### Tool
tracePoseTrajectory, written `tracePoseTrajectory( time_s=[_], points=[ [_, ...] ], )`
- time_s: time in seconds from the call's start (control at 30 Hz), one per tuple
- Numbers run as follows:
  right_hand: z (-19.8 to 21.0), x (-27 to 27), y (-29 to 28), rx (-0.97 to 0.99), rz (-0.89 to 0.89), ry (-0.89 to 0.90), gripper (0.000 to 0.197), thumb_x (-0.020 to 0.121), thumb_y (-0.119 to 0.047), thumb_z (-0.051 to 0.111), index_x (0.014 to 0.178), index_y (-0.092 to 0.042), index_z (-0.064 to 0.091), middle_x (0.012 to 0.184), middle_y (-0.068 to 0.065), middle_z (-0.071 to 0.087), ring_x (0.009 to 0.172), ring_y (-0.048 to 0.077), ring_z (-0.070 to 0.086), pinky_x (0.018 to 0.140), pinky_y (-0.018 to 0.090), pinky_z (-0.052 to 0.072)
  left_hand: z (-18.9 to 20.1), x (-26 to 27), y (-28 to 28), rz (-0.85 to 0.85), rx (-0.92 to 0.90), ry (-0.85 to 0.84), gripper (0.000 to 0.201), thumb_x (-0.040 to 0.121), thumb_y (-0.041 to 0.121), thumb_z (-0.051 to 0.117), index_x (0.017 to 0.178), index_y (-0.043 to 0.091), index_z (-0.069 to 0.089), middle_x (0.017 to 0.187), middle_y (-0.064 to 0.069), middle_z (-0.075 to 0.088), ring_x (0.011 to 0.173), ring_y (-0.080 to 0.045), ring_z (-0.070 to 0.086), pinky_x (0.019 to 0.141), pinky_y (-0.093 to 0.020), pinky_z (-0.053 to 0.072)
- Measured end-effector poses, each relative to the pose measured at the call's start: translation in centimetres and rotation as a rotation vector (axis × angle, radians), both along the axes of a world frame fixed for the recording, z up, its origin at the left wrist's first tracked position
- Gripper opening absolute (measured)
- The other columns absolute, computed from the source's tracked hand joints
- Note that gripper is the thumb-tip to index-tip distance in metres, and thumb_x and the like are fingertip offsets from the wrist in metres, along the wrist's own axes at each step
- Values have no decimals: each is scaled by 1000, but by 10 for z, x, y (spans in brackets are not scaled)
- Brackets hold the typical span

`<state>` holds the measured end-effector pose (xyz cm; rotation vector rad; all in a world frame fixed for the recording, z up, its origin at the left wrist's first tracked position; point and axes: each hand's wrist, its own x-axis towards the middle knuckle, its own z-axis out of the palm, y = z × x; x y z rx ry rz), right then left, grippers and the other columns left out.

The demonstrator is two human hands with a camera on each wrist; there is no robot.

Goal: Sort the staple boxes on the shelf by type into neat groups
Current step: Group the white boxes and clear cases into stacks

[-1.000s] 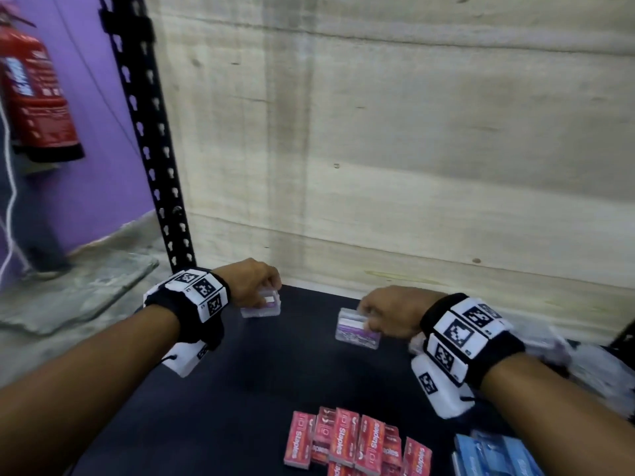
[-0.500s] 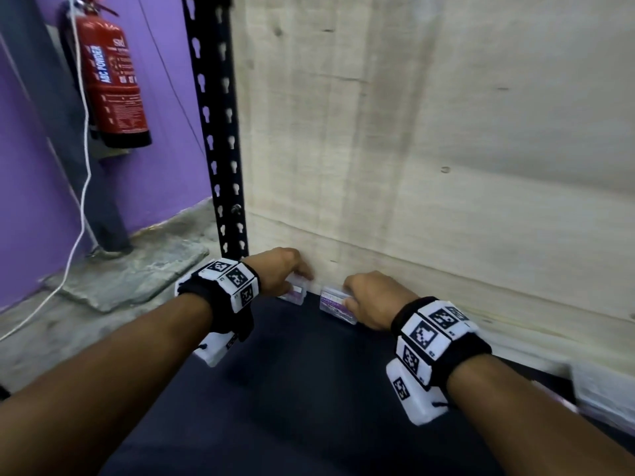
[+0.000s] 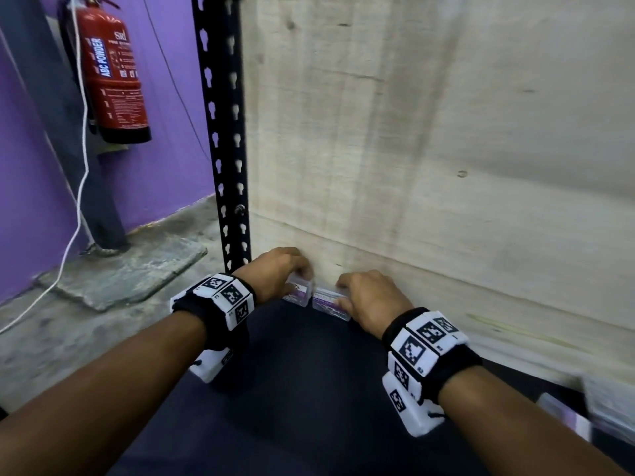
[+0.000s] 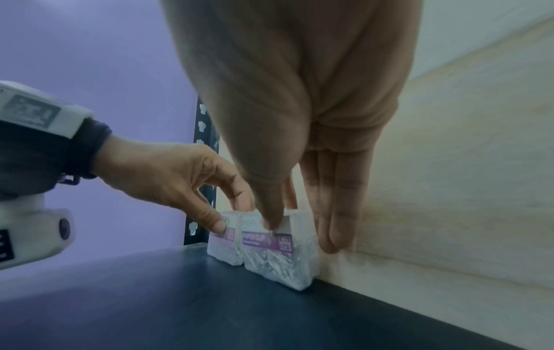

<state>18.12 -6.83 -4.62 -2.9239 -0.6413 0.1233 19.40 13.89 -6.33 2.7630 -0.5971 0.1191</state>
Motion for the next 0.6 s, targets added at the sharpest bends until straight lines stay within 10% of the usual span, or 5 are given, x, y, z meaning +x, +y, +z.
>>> tracePoseTrajectory(
  time_s=[0.6],
  points=[
    [21, -25, -61, -47, -69, -70, 32, 97, -42, 55, 122, -20, 56, 113, 7, 60, 100, 27, 59, 78, 35, 50, 38, -42, -46, -55, 176, -63, 36, 90, 34, 64, 124, 23, 58, 127, 1, 49, 117, -17, 46, 96, -32, 43]
  ],
)
